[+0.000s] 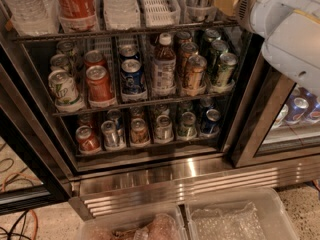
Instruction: Pick blue plastic bottle from top shelf of fridge
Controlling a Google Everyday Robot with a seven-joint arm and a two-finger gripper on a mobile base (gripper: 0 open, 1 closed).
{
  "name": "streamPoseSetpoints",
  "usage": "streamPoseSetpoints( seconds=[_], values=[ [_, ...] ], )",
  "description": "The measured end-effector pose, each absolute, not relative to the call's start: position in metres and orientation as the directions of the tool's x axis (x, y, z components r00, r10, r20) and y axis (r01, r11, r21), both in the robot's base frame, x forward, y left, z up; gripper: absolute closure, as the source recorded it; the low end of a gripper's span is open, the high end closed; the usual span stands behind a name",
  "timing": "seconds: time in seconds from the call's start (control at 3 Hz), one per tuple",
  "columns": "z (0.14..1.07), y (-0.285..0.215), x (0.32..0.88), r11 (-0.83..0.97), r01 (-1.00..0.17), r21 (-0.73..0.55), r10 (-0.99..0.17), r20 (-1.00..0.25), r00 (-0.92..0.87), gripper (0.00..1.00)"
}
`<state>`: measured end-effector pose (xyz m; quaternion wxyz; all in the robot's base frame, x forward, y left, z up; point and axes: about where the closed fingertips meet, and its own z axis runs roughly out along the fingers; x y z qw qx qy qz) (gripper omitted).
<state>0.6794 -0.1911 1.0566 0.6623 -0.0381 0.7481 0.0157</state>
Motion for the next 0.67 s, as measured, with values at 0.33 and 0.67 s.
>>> streamPoseSetpoints(
  seconds=[0.33, 0.67],
  values=[
    [1.0568, -0.1933, 0.6817, 0.998, -0.063, -0.026, -0.034, -0.993, -0.117, 0.48],
    [1.0589, -0.1922, 0.6809, 0.998, -0.063, -0.026, -0.033, -0.993, -0.117, 0.67]
  ],
)
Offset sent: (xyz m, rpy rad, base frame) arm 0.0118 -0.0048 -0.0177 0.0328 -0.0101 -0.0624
